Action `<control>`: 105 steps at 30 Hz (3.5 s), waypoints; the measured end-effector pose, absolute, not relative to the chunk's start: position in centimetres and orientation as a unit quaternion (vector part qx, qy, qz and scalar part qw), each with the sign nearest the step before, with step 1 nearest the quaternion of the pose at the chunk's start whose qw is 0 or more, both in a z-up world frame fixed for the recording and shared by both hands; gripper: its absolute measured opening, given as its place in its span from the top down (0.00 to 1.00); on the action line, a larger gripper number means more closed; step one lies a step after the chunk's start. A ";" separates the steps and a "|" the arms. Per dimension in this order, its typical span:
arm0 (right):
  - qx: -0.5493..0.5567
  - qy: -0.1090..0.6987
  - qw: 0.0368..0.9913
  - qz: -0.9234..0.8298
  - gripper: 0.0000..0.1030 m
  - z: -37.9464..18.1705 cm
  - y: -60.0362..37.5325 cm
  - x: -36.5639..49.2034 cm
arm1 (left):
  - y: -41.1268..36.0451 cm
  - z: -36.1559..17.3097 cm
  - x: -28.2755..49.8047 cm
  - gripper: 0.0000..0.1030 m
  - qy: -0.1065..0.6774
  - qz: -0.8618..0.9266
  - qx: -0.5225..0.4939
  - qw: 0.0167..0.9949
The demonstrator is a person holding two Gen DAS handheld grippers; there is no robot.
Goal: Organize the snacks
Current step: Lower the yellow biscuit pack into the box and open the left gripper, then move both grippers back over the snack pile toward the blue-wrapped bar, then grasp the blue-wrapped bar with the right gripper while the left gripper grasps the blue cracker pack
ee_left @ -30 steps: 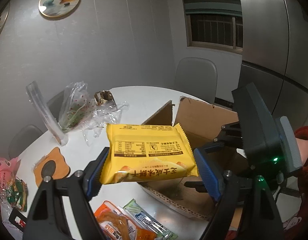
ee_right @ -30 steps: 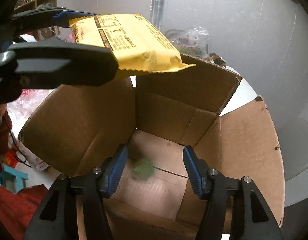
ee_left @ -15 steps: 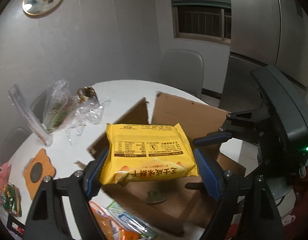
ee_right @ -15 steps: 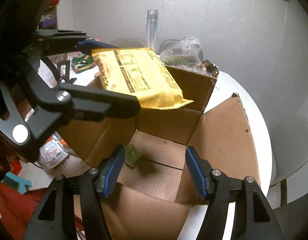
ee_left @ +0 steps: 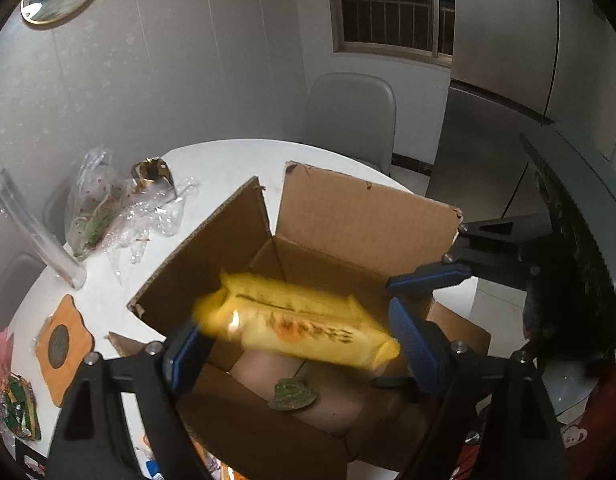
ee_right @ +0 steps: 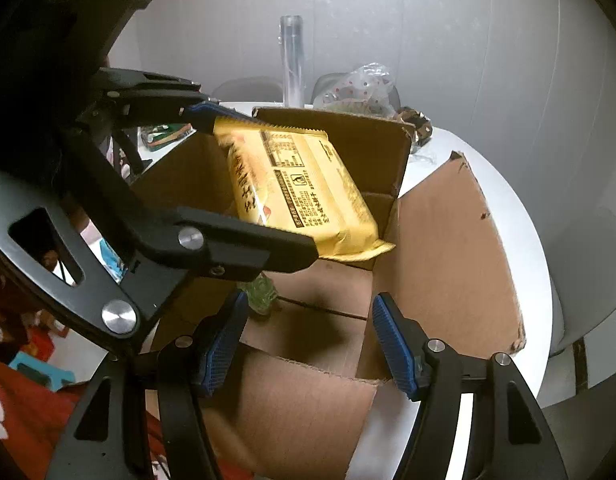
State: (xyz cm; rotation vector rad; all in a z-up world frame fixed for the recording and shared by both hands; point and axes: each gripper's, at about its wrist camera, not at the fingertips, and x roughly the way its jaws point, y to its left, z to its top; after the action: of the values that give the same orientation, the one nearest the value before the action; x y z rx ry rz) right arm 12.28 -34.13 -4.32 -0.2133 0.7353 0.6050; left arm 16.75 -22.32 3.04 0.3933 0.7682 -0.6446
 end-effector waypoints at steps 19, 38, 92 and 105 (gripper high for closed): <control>-0.088 0.277 0.891 0.350 0.40 0.0 -31.2 8.7 | -11.4 8.6 12.1 0.01 0.285 -0.206 0.123 0.928; -0.132 0.309 0.824 0.457 0.39 -4.9 -13.4 5.6 | 4.9 -0.8 6.7 0.01 0.309 -0.054 0.032 0.949; -0.264 0.415 0.761 0.423 0.79 -11.1 -6.4 11.2 | 9.4 -6.1 6.4 0.01 0.329 -0.066 -0.057 0.940; -0.330 0.372 0.777 0.386 0.71 -12.7 -3.9 9.0 | 9.9 -6.3 6.0 0.01 0.330 -0.058 -0.054 0.941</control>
State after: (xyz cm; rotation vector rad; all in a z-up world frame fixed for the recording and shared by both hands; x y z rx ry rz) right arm 9.05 -3.89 -12.65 -0.7143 0.8043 0.8340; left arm 6.01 9.93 -6.31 -0.1097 0.6725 -0.1178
